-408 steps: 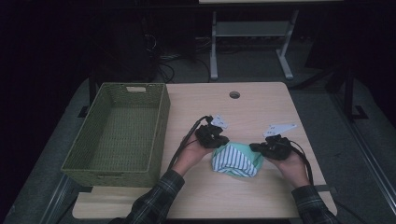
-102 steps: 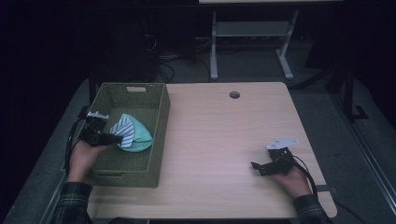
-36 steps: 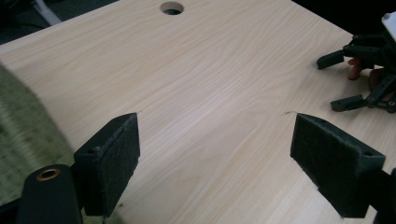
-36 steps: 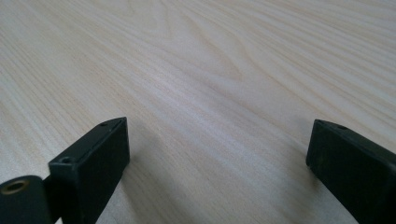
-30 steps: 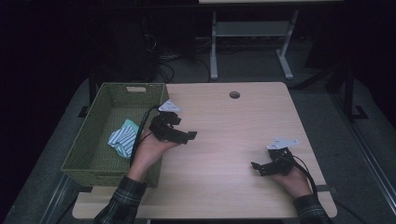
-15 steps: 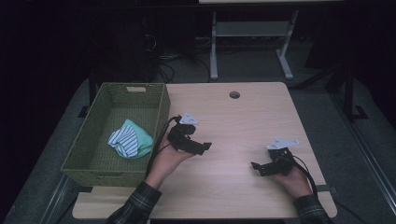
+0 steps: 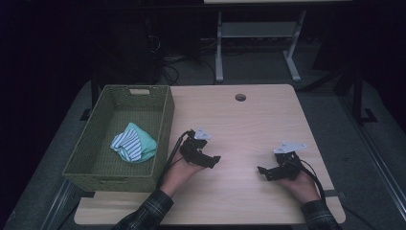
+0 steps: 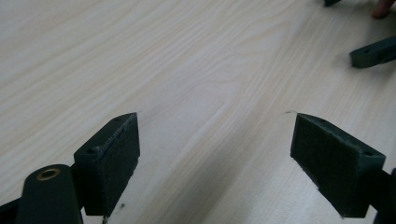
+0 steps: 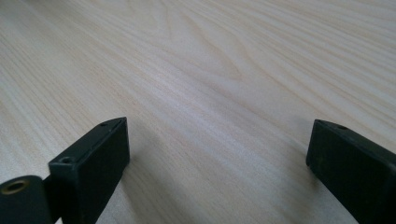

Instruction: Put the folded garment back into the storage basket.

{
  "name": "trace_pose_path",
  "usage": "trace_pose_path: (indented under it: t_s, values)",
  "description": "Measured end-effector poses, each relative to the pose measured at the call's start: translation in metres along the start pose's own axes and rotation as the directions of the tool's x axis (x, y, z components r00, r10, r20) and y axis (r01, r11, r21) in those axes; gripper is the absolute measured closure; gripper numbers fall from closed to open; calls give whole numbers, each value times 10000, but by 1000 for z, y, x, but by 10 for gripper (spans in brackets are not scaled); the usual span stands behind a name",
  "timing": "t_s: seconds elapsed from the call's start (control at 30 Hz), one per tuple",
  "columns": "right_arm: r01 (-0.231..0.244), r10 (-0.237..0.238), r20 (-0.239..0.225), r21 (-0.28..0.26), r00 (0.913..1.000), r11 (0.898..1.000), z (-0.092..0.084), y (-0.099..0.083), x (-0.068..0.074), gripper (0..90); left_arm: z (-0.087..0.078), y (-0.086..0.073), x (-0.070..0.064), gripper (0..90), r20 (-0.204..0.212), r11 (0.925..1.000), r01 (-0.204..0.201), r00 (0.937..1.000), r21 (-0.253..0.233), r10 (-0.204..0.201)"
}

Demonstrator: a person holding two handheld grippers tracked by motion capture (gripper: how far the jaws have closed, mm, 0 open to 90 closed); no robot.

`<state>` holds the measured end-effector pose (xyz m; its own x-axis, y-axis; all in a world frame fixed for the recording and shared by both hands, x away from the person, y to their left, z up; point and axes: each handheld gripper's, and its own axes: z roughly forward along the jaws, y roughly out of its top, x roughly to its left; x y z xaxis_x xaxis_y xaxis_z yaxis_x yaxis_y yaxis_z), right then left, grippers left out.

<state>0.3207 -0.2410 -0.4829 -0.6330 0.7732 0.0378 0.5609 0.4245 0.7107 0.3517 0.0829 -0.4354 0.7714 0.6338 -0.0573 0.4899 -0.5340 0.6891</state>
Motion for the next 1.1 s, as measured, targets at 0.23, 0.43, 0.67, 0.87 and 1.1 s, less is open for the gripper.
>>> trace_pose_path:
  t_s: [0.23,0.43,0.67,0.87,1.1]
  values:
    - [6,-6,2,0,10000,10000,0,0,0,58,16,-8,0,151,-53,9992,-84,9999,398,86]
    - [8,-8,1,2,10000,10000,0,0,0,58,28,-16,-3,138,-180,9957,-383,9990,842,400]
    - [7,-7,3,1,10000,10000,0,0,0,58,30,-20,-5,128,-298,9963,-617,9975,593,636]
    - [8,-8,-1,1,10000,10000,0,0,0,58,29,-30,-4,126,-229,9977,-665,9976,-153,661]
    - [10,-10,1,0,10000,10000,0,0,0,58,29,-33,-3,126,-200,9968,-713,9973,-369,706]
